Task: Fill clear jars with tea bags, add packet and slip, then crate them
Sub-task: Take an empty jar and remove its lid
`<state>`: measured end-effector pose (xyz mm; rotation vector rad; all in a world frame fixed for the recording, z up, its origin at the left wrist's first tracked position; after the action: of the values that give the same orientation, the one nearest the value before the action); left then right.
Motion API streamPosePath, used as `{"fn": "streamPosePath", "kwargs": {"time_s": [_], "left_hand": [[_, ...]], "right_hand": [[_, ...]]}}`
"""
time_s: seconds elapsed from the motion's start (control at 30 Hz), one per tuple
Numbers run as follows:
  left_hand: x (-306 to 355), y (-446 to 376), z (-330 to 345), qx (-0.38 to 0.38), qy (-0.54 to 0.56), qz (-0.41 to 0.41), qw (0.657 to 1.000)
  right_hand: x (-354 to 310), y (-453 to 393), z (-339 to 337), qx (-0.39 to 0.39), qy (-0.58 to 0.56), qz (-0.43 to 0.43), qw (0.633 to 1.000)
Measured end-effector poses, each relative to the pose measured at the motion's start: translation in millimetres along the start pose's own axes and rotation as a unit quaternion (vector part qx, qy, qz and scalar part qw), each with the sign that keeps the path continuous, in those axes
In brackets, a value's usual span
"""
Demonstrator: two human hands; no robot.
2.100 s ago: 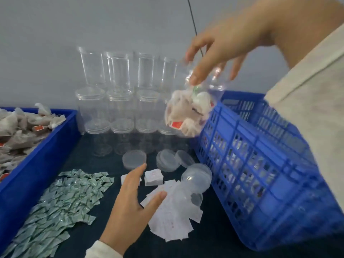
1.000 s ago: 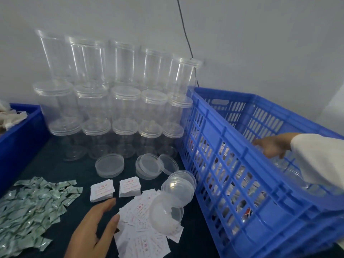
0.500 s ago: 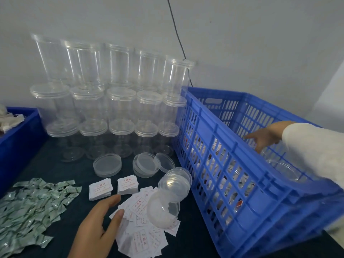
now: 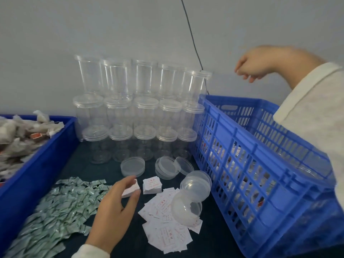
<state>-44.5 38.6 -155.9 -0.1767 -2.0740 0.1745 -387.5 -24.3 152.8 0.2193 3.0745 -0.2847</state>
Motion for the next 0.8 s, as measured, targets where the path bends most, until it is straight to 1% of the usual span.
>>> {"fn": "streamPosePath", "kwargs": {"time_s": [0.07,0.17,0.23,0.3,0.37,0.53,0.6,0.8], "left_hand": [[1,-3,-7,0.004,-0.003,-0.001,1.000],[4,-7,-17,0.013,-0.013,0.008,1.000],[6,-9,-25,0.027,-0.015,0.010,0.999],[6,-9,-32,0.037,-0.020,0.012,0.999],[6,-9,-39,0.040,-0.024,0.011,0.999],[6,-11,-52,0.050,-0.027,0.026,0.998],[4,-13,-54,0.051,-0.028,0.027,0.998],[-2,-17,-47,0.050,-0.026,0.035,0.998]], "right_hand": [[-43,-6,6,0.014,-0.018,-0.047,0.999],[-96,-17,37,-0.027,-0.023,-0.098,0.995],[-121,-28,62,-0.044,-0.032,-0.122,0.991],[-137,-40,87,-0.042,-0.022,-0.135,0.990],[-142,-52,112,-0.031,-0.001,-0.135,0.990],[-126,-76,155,-0.052,-0.013,-0.098,0.994],[-122,-84,161,-0.056,-0.015,-0.101,0.993],[-129,-99,164,-0.089,0.045,-0.101,0.990]]}}
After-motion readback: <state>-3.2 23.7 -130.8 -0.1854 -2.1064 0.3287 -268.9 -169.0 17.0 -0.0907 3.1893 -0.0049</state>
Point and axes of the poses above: each hand's wrist, its own y-axis away from the middle knuckle, its own z-axis out of the palm, x = y × z, the point moved 3 cm from there along -y, towards the middle knuckle, and after that the axes turned 11 degrees about -z, right-handed, at the moved point
